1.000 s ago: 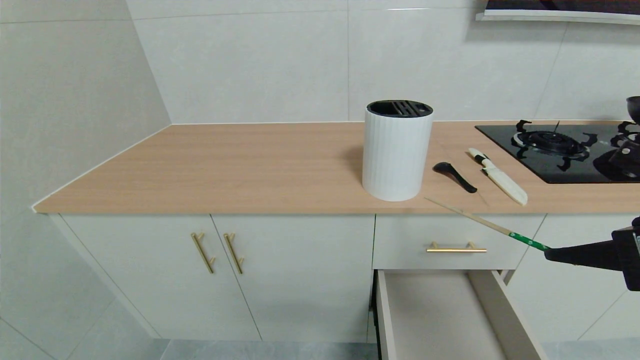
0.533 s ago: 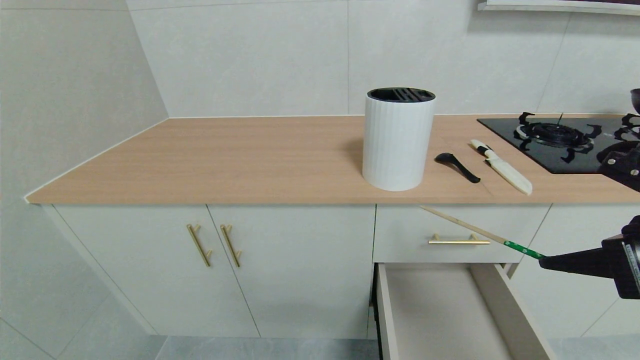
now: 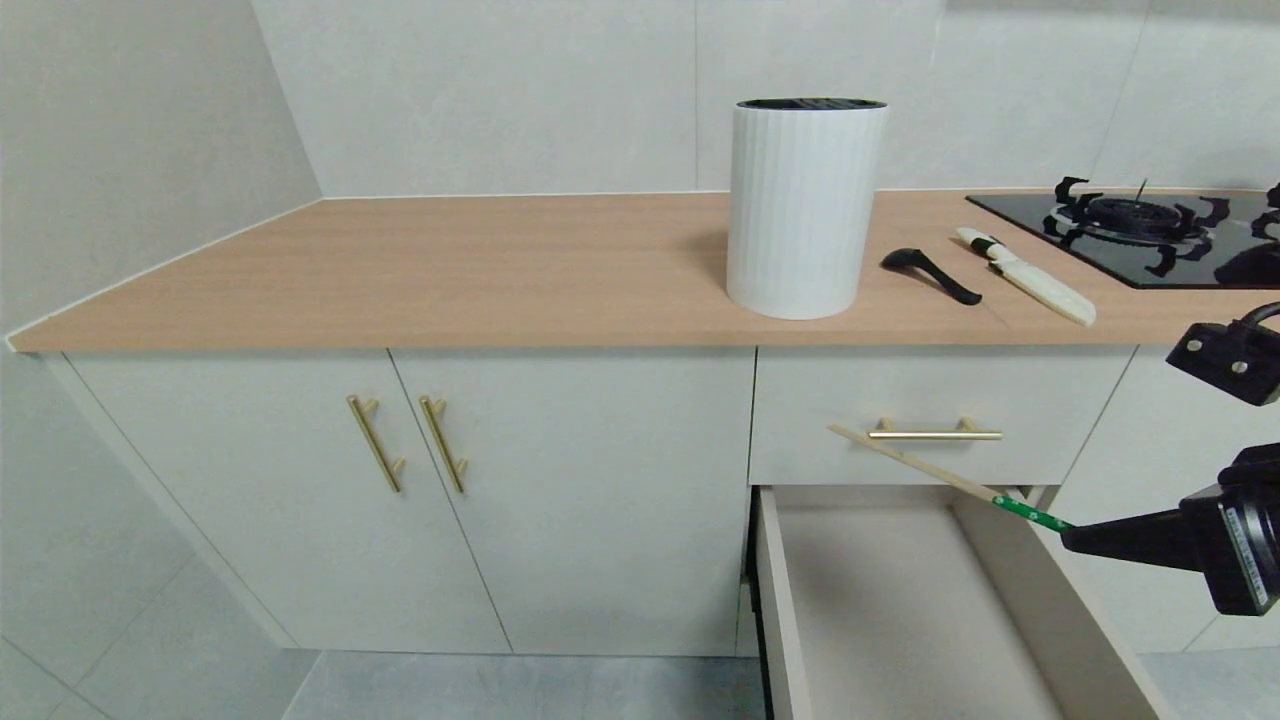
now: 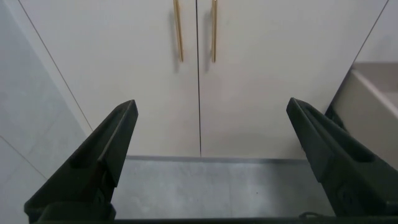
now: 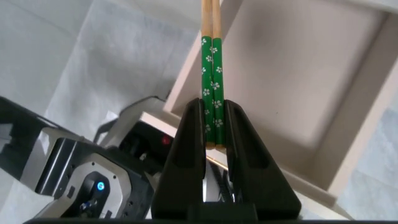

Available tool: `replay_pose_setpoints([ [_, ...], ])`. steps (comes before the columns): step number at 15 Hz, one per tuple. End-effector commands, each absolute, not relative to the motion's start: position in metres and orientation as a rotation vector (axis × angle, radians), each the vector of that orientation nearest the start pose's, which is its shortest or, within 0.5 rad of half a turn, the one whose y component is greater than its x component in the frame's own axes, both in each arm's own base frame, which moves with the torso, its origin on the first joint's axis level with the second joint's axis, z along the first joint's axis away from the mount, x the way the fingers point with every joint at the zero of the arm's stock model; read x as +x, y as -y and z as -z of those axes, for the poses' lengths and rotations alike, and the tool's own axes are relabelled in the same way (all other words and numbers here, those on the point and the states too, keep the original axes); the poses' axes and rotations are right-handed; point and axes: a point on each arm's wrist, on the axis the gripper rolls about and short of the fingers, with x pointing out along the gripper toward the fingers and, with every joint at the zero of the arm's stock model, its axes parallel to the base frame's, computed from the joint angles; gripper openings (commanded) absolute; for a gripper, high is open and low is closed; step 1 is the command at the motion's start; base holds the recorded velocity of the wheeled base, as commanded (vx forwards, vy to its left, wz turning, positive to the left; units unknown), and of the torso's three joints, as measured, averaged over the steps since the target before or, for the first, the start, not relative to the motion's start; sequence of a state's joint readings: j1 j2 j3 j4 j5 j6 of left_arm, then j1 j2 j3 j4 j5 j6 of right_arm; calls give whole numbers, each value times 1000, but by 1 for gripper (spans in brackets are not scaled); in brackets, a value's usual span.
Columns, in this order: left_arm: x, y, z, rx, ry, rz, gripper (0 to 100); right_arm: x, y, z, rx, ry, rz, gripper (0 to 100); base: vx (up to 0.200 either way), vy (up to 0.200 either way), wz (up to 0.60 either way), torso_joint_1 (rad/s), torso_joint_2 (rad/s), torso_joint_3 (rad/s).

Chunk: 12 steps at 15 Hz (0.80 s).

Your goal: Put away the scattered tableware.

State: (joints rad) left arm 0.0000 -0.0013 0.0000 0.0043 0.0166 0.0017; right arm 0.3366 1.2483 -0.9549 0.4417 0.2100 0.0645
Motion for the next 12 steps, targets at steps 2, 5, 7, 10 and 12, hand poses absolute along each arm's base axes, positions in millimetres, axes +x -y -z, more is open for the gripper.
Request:
replay_pose_setpoints([
  [2,-23,0,-75,2,-5,-17,100,163,-62,-234,5,-780,-500,0,0,0,0,-149,459,327],
  [5,-23,0,-75,2,-5,-17,100,166,-63,-231,3,-797,-498,0,0,0,0,-126,453,331],
  [7,-23,0,-75,2,-5,-17,100,168,-64,-227,0,-806,-498,0,0,0,0,-61,342,268],
  [10,-23,0,-75,2,-5,-17,100,172,-66,-221,-4,-794,-500,0,0,0,0,-25,93,72],
  [12,-23,0,-75,2,-5,-18,100,176,-67,-216,-5,-804,-499,0,0,0,0,-1,11,25],
])
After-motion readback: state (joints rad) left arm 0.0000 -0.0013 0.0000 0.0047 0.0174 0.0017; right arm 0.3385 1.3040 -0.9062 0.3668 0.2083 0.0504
